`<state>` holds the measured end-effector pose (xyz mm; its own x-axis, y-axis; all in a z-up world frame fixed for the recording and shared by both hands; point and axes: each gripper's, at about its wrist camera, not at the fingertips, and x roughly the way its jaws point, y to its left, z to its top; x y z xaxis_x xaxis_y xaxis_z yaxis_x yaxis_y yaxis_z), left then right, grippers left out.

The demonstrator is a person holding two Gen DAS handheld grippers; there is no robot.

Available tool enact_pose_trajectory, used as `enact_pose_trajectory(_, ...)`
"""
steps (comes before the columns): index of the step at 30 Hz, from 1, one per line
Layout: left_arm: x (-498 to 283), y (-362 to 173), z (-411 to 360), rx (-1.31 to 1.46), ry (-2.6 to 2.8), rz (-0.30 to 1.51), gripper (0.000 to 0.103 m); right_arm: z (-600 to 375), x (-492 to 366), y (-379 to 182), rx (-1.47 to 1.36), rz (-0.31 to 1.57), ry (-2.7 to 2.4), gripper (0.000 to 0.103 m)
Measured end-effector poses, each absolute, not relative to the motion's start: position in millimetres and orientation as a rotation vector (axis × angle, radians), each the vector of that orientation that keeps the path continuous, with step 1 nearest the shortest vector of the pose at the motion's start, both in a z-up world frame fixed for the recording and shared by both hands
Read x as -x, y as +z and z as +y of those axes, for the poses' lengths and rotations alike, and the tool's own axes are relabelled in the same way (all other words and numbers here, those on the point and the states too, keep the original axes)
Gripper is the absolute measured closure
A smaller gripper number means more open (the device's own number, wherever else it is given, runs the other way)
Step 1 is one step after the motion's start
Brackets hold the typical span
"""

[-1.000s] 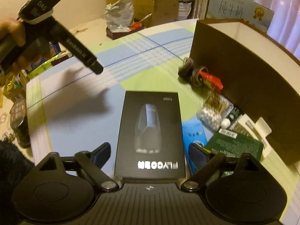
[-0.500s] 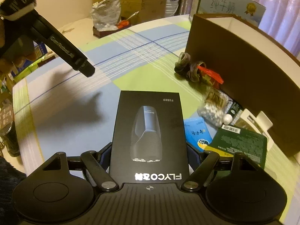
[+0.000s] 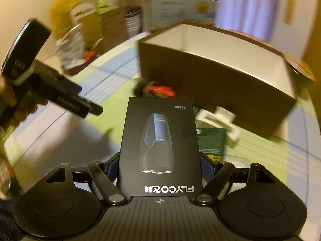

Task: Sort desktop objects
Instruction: 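Grasp the dark hair tie with the left tool while the right tool holds the shaver box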

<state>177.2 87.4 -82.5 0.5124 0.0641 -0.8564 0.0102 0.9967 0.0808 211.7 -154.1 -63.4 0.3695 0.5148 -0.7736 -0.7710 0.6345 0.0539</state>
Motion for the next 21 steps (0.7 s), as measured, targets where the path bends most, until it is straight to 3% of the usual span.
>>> enact_pose_trajectory(4,-202,-93,72,-0.121,-0.038,1.0,0.042,-168,-223,-61,0.304,0.868,0.746,0.027)
enact_pose_trajectory(8,-224,-103,64,-0.127,-0.069,0.967,0.049,-185,-233,-57,0.228,0.891,0.664,0.027)
enact_pose_trajectory(21,-257,-118,72,-0.117,-0.017,0.925,0.059,-220,-257,-49,0.126,0.908,0.501,0.027)
